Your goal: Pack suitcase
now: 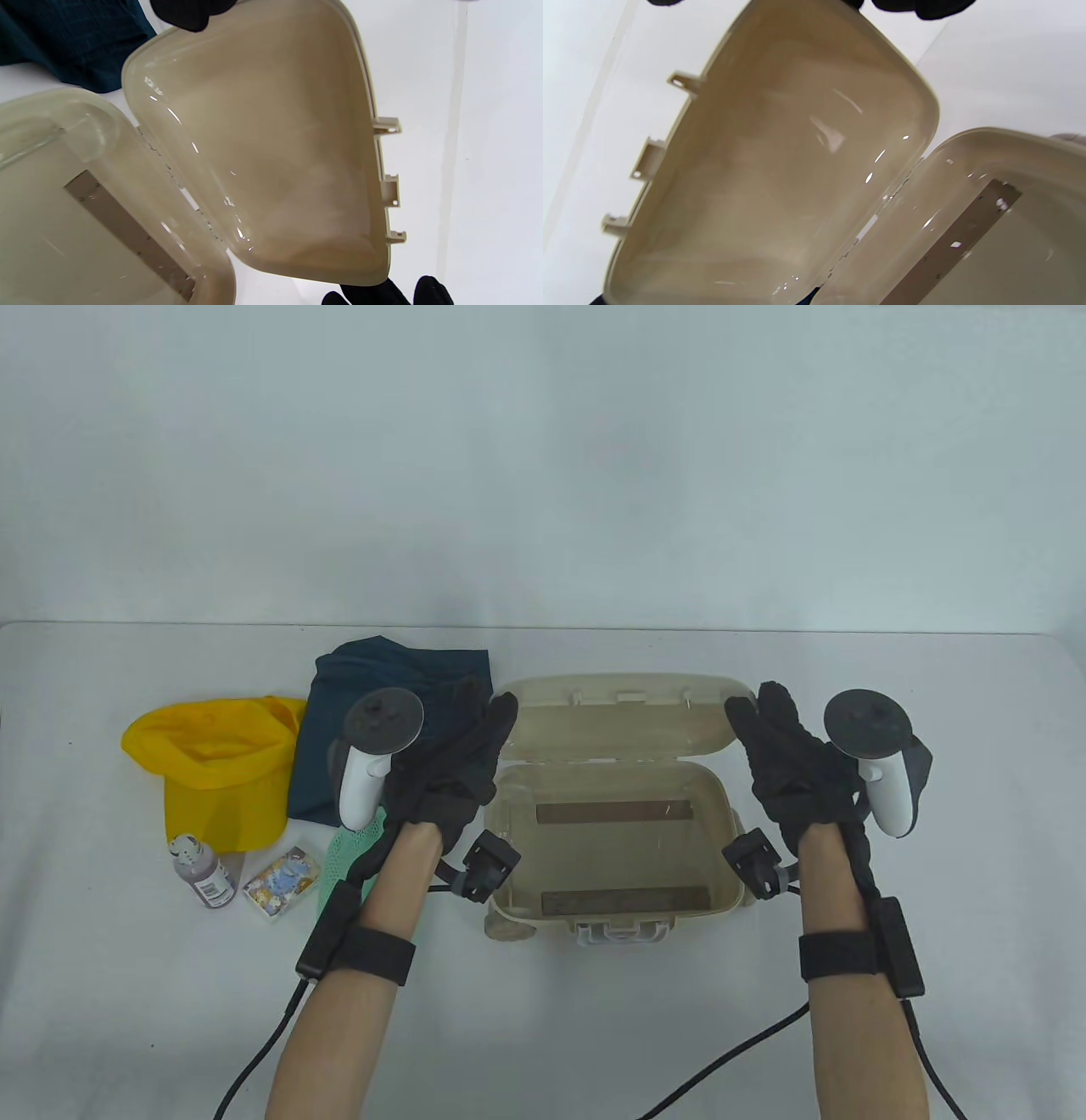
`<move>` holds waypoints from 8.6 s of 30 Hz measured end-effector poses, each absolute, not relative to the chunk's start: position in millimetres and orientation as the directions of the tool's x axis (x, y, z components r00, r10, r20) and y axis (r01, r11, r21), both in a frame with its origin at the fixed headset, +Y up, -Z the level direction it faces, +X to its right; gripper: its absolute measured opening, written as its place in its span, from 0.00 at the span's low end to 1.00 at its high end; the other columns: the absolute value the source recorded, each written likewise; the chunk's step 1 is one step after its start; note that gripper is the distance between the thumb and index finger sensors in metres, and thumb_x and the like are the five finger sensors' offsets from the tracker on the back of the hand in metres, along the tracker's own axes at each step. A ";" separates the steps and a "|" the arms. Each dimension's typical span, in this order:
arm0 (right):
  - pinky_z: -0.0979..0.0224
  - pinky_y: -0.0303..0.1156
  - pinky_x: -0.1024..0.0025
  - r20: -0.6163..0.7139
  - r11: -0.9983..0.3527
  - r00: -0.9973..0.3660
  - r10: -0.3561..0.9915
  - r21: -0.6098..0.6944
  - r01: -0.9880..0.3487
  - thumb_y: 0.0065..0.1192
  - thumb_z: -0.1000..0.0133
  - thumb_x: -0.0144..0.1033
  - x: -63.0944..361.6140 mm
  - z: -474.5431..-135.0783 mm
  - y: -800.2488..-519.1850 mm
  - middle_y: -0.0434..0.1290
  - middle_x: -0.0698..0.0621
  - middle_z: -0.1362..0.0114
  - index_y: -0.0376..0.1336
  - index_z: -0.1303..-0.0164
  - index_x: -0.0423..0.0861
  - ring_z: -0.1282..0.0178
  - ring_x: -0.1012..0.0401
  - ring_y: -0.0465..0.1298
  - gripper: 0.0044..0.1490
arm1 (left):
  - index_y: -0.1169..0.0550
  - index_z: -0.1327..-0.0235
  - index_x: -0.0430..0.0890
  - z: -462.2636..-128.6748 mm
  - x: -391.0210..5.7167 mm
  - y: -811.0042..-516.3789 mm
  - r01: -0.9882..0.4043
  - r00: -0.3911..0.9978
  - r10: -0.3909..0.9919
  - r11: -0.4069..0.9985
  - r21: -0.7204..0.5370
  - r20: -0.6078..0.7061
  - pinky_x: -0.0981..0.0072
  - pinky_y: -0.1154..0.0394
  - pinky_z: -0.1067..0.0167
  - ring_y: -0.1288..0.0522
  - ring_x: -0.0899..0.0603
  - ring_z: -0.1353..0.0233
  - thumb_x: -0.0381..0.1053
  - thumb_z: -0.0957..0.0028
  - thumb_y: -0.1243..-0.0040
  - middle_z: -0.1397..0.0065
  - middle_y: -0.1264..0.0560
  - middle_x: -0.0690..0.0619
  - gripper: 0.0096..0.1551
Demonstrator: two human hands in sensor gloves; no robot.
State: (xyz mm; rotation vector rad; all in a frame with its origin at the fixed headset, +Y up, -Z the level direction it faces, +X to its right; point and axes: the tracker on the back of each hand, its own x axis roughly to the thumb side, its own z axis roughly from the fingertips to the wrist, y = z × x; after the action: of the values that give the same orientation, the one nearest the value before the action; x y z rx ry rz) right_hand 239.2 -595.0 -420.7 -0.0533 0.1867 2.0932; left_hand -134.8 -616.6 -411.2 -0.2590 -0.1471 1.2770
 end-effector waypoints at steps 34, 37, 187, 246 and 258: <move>0.23 0.66 0.43 0.243 -0.926 -0.894 0.375 0.139 -0.351 0.58 0.44 0.60 207.7 -370.5 -587.5 0.63 0.46 0.18 0.50 0.20 0.47 0.22 0.46 0.71 0.47 | 0.55 0.15 0.46 -347.6 -154.2 -608.1 -0.356 0.885 0.370 0.929 -0.102 0.284 0.42 0.44 0.20 0.52 0.30 0.13 0.72 0.45 0.58 0.11 0.56 0.39 0.53; 0.23 0.67 0.45 0.310 -0.948 -0.900 0.305 0.188 -0.256 0.60 0.44 0.58 198.6 -350.7 -603.7 0.67 0.47 0.21 0.54 0.22 0.49 0.23 0.48 0.72 0.44 | 0.54 0.15 0.46 -325.5 -164.7 -628.0 -0.277 0.914 0.295 0.955 -0.104 0.280 0.42 0.45 0.20 0.53 0.30 0.13 0.71 0.45 0.57 0.11 0.56 0.39 0.53; 0.36 0.77 0.57 0.304 -0.899 -0.867 0.395 -0.066 -0.432 0.57 0.44 0.51 75.7 -297.7 -644.7 0.80 0.55 0.42 0.66 0.34 0.48 0.46 0.60 0.82 0.30 | 0.26 0.31 0.42 -282.7 -124.1 -653.2 -0.463 0.796 0.492 0.870 -0.167 0.354 0.64 0.15 0.51 0.11 0.46 0.50 0.63 0.45 0.48 0.43 0.15 0.54 0.36; 0.27 0.73 0.54 0.250 -0.823 -0.793 0.556 0.032 -0.567 0.53 0.43 0.52 128.3 -326.2 -650.4 0.77 0.59 0.38 0.64 0.32 0.56 0.39 0.61 0.80 0.29 | 0.28 0.26 0.47 -274.2 -122.0 -650.8 -0.276 0.869 0.275 0.959 -0.058 0.412 0.54 0.20 0.42 0.18 0.42 0.36 0.65 0.46 0.50 0.28 0.23 0.48 0.38; 0.28 0.73 0.55 0.408 -0.825 -0.732 0.546 0.108 -0.555 0.53 0.44 0.53 91.5 -303.7 -649.3 0.78 0.60 0.39 0.64 0.33 0.56 0.40 0.62 0.80 0.29 | 0.26 0.28 0.44 -286.9 -114.4 -674.8 -0.365 0.811 0.470 0.872 -0.328 0.348 0.55 0.20 0.44 0.16 0.42 0.38 0.65 0.47 0.44 0.31 0.21 0.47 0.39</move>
State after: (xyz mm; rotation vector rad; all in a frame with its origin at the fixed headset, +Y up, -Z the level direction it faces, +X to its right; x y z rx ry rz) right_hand 91.5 -649.3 -303.7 0.5740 -0.0287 2.4753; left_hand -114.4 -674.8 -286.9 -0.2521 -0.4349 0.4508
